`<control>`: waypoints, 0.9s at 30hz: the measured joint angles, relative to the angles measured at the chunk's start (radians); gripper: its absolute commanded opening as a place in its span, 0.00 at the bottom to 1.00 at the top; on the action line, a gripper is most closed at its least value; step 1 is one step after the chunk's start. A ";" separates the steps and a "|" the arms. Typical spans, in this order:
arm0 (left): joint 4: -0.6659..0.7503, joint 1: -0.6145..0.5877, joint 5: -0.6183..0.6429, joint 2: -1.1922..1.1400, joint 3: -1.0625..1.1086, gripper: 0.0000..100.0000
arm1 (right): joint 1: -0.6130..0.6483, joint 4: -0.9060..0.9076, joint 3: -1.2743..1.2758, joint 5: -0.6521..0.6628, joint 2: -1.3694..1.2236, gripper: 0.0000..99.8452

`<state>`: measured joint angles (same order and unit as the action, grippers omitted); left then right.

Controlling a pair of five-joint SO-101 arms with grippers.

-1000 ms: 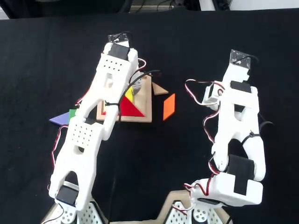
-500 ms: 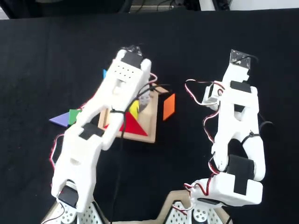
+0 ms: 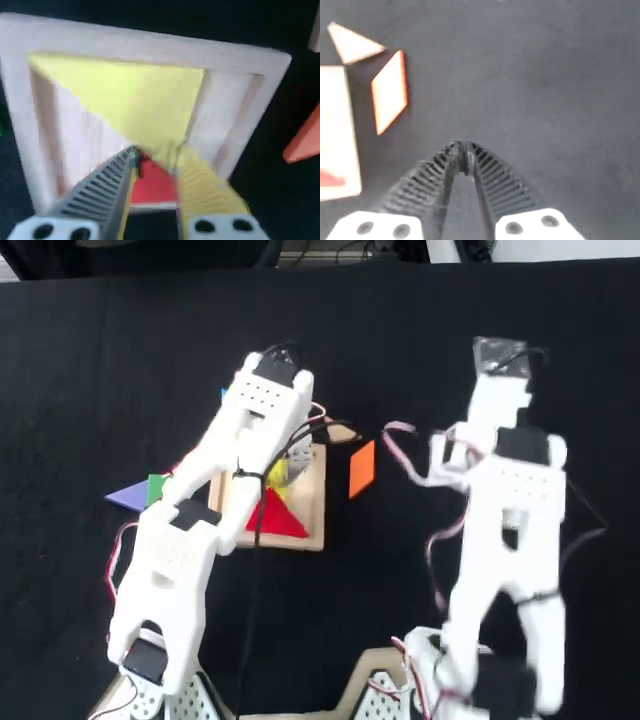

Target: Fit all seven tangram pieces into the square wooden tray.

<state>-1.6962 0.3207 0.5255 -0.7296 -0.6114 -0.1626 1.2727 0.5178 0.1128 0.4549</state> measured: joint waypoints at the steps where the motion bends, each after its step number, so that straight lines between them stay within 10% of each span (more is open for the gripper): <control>1: 0.000 -0.005 -0.002 -0.008 -0.008 0.03 | 0.032 0.000 0.038 0.037 0.054 0.01; 10: 0.000 -0.068 0.000 -0.021 -0.041 0.03 | 0.338 -0.186 0.598 0.384 0.666 0.01; 27: -0.043 -0.055 -0.006 -0.023 -0.077 0.08 | 0.253 -0.097 0.698 0.301 1.138 0.01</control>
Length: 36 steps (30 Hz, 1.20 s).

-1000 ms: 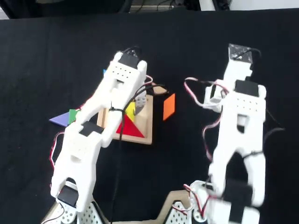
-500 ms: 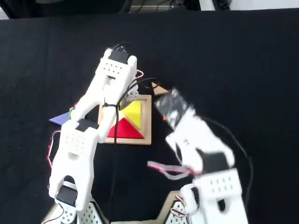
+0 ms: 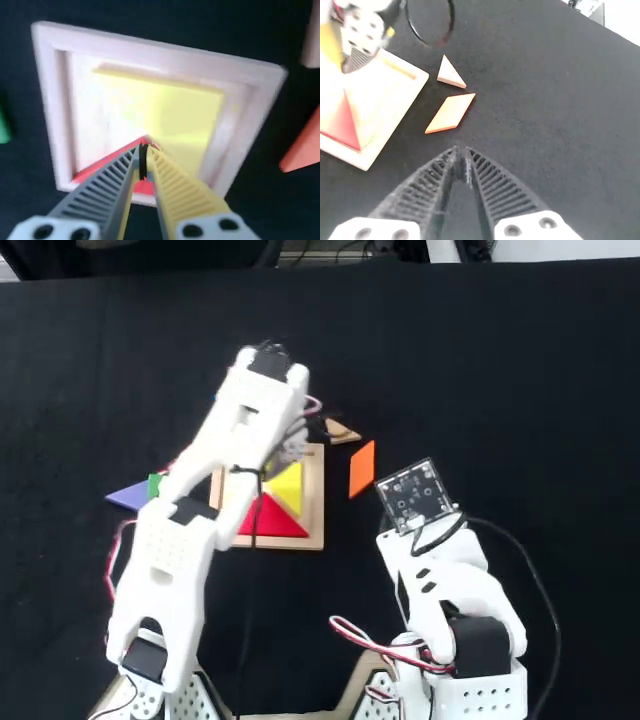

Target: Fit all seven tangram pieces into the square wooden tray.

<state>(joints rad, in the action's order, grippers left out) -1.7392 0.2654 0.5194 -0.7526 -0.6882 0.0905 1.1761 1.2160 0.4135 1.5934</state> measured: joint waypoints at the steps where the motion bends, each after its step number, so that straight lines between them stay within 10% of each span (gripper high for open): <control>1: -0.005 -0.028 -0.025 0.003 -0.006 0.11 | 0.000 0.000 0.000 0.000 0.000 0.01; 9: -0.011 -0.249 -0.255 0.319 -0.009 0.20 | -0.002 0.000 -0.144 -0.103 -0.017 0.01; 16: -0.018 -0.471 -0.450 0.710 0.110 0.20 | 0.075 0.091 -0.526 -0.239 -0.589 0.01; 23: 0.029 -0.674 -0.526 0.773 0.523 0.20 | 0.247 0.176 -0.913 -0.256 -1.132 0.03; 29: 0.276 -0.824 -0.542 0.893 0.930 0.20 | 0.345 0.181 -1.053 -0.290 -1.363 0.34; 36: 0.499 -0.776 -0.494 1.234 1.419 0.20 | 0.417 0.181 -1.192 -0.278 -1.594 0.29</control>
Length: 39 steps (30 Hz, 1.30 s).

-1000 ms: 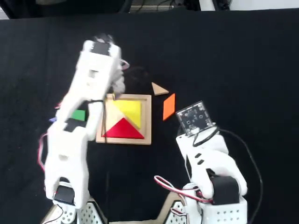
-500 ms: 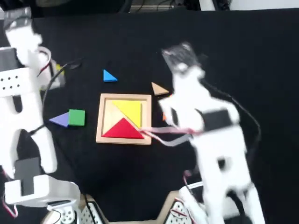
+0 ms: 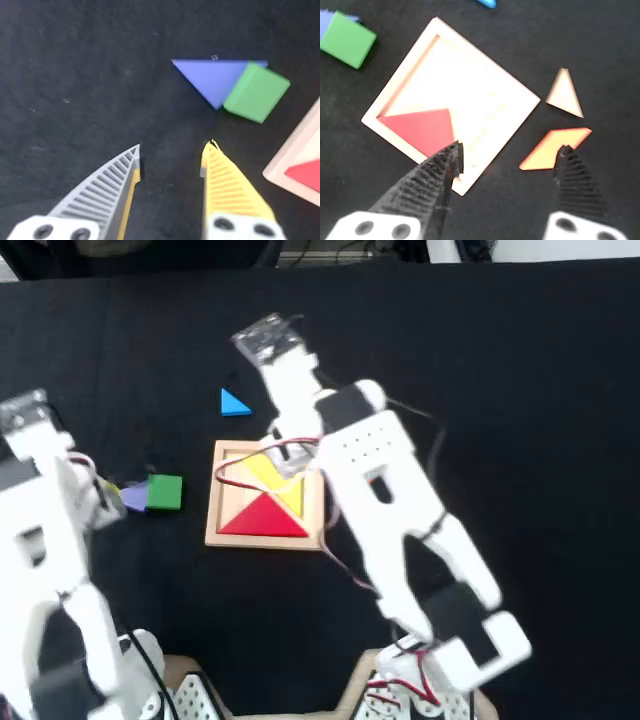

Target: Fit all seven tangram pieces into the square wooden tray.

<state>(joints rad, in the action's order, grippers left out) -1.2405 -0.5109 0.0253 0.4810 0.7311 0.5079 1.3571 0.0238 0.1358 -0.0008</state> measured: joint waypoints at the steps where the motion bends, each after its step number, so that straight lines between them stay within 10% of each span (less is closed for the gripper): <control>1: 0.040 0.008 0.021 0.057 0.069 0.20 | 0.006 0.000 -0.018 0.000 -0.035 0.29; 11: 0.163 0.054 0.051 0.407 0.315 0.20 | 0.011 0.000 -0.192 0.003 -0.361 0.29; 39: 0.292 0.061 0.051 0.100 0.331 0.20 | 0.068 -0.002 -0.354 -0.038 -0.635 0.29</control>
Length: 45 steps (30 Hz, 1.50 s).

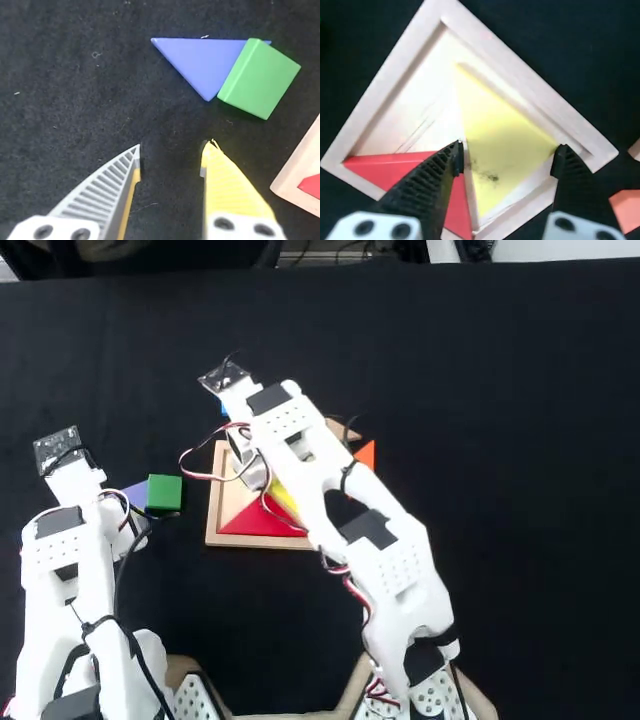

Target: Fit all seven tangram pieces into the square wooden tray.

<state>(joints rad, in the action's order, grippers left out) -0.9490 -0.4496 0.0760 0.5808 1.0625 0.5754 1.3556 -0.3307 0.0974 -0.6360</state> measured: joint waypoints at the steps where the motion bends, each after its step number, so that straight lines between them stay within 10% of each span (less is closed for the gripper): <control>1: 0.000 0.000 0.000 0.000 0.000 0.20 | 0.005 0.000 0.000 0.000 0.000 0.29; 45: 0.000 0.000 0.000 -0.009 0.000 0.20 | -0.037 0.359 -0.565 0.000 -0.235 0.01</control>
<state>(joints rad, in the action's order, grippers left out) -0.9490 -0.4496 0.0760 0.5715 1.0625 0.5386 1.7146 -0.8953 0.0974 -0.8707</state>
